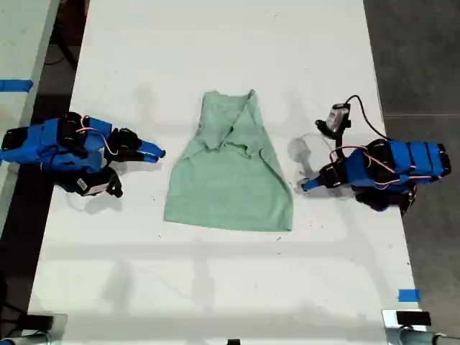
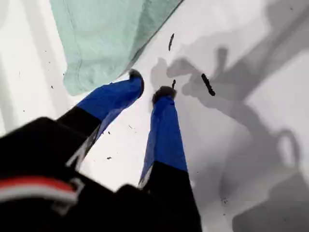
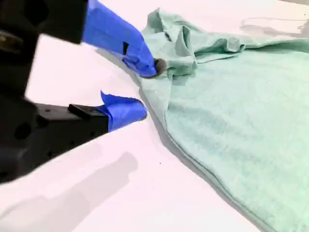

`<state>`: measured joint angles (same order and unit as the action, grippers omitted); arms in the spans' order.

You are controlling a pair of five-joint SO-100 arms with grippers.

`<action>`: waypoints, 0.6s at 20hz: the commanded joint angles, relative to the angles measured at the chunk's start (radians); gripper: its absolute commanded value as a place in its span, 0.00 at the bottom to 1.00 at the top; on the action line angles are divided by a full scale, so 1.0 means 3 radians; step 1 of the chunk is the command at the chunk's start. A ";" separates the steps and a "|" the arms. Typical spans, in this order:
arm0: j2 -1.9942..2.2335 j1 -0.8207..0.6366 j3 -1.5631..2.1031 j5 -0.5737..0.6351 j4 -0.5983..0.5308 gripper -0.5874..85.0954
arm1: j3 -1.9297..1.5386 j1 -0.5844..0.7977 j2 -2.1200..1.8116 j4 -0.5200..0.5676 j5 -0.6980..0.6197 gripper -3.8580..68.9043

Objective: Fold t shirt

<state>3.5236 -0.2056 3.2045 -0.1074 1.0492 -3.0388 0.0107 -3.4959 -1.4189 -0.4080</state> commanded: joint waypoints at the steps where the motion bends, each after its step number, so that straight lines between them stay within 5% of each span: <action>1: 0.0015 0.0455 0.0061 0.0015 -0.0056 0.14 | -0.0153 0.0112 -0.0020 0.0082 0.0414 0.07; 7: 0.0015 0.0455 0.0061 0.0015 -0.0056 0.14 | -0.0128 0.0087 -0.0020 0.0061 0.0649 0.06; 12: 0.0015 0.0455 0.0061 0.0015 -0.0056 0.14 | 0.1069 0.0015 0.0363 -0.0496 0.1084 0.05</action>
<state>3.5236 -0.0782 3.2060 -0.1074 1.0492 -2.9176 0.0230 -3.4867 -1.4956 -0.1350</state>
